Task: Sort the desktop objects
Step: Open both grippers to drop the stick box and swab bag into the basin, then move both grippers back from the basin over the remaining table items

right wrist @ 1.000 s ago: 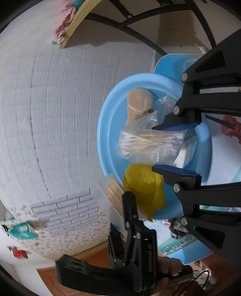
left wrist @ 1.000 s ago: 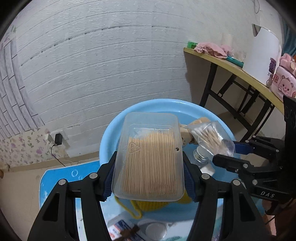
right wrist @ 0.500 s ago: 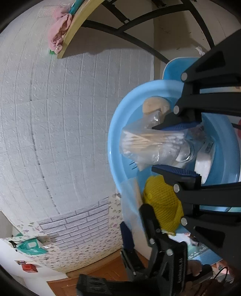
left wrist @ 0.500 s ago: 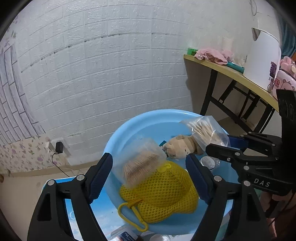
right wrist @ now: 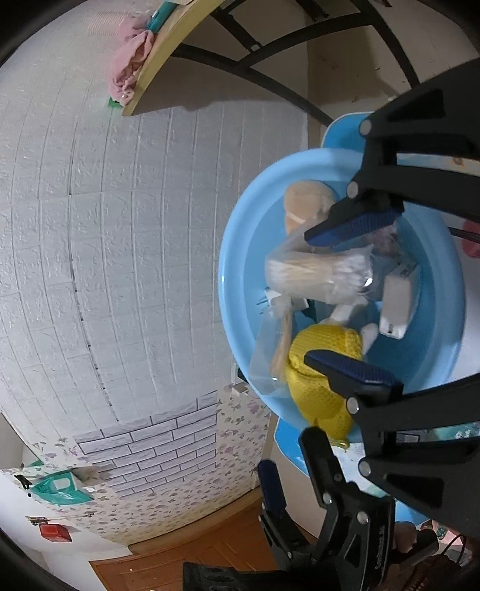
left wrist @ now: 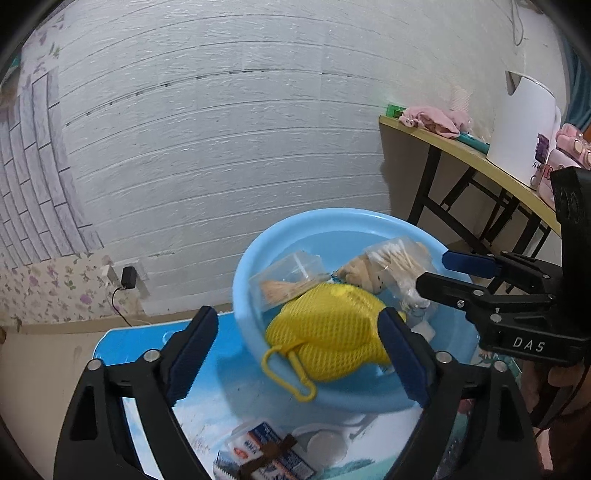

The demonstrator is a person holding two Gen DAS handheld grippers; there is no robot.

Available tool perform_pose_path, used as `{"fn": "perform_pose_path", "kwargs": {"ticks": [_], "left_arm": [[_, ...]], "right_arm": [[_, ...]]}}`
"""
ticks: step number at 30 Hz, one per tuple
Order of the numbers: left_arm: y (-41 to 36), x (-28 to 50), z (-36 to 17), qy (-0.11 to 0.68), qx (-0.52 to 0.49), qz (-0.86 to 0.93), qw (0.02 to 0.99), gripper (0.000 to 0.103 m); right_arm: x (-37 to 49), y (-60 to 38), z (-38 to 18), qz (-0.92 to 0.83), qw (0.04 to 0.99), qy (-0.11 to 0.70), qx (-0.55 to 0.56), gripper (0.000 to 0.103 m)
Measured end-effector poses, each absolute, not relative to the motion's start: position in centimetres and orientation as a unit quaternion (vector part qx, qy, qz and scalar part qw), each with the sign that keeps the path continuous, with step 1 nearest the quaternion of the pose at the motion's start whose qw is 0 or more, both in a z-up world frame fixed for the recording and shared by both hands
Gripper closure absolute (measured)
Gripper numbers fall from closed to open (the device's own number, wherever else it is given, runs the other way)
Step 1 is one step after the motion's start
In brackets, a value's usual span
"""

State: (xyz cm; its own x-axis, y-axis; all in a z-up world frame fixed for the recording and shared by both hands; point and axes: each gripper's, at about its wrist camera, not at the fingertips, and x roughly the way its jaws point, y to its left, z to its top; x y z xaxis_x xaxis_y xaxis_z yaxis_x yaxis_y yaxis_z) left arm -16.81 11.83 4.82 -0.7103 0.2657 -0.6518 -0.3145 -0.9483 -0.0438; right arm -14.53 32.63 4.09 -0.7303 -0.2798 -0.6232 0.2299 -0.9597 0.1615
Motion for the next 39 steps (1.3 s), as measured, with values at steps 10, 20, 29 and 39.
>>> {"fn": "perform_pose_path", "kwargs": {"ticks": [10, 20, 29, 39], "left_arm": [[8.7, -13.1, 3.8, 0.016, -0.362, 0.921, 0.143, 0.006], [6.7, -10.2, 1.3, 0.010, -0.400, 0.909, 0.114, 0.005], [5.1, -8.7, -0.5, 0.014, -0.401, 0.911, 0.099, 0.005], [3.7, -8.0, -1.5, 0.021, -0.392, 0.917, 0.070, 0.005]], "right_arm": [[-12.0, 32.3, 4.1, -0.925, 0.097, -0.031, 0.365, 0.045], [-9.7, 31.0, 3.3, -0.919, 0.042, -0.040, 0.390, 0.045], [-5.4, 27.3, 4.2, -0.948, -0.035, 0.016, 0.317, 0.045], [-4.7, 24.0, 2.0, -0.928, 0.094, -0.003, 0.360, 0.045]]}}
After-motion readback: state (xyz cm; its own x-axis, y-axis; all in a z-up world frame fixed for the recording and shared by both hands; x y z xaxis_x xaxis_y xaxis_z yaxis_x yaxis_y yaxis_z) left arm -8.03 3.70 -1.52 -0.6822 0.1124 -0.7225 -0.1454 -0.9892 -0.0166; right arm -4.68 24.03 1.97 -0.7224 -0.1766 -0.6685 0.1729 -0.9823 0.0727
